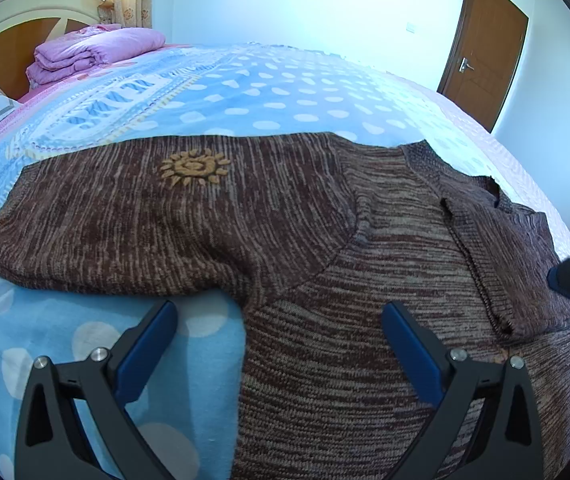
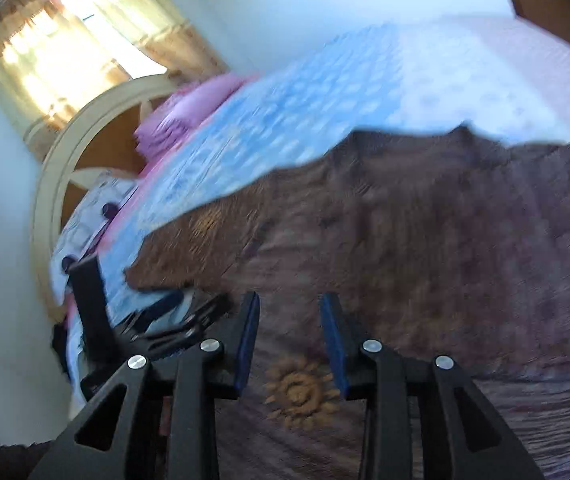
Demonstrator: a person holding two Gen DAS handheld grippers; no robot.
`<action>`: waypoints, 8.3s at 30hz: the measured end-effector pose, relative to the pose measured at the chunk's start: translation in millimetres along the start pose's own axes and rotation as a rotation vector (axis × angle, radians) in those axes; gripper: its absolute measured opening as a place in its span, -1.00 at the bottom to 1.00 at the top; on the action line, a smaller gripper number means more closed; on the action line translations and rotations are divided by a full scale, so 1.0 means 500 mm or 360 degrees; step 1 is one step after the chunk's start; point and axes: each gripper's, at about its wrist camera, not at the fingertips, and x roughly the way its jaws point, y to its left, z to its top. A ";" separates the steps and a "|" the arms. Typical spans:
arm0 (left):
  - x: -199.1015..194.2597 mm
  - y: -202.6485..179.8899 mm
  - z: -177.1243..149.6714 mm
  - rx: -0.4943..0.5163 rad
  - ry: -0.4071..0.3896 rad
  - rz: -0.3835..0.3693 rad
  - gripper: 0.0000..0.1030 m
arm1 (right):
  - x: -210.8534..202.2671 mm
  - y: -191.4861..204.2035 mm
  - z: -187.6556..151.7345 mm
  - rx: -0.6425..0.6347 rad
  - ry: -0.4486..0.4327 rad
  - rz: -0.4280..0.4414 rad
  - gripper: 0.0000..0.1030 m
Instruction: Fold small clothes
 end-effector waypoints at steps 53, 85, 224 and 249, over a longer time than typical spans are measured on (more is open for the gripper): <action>-0.084 -0.111 0.162 0.0114 -0.0324 -0.0148 -0.85 | -0.105 -0.012 -0.095 0.0119 -0.0196 -0.0284 -0.32; -0.036 0.047 -0.026 -0.0322 -0.0095 0.0048 0.94 | 0.067 -0.034 0.056 0.0271 -0.0035 -0.0262 0.03; -0.340 0.063 -0.276 0.0239 0.0216 -0.0787 -0.83 | -0.491 -0.065 -0.379 0.0249 -0.0036 -0.0271 -0.93; -0.140 0.007 -0.102 0.0263 0.0257 -0.0630 -0.83 | -0.299 -0.210 -0.202 0.0406 -0.0112 -0.0443 -0.92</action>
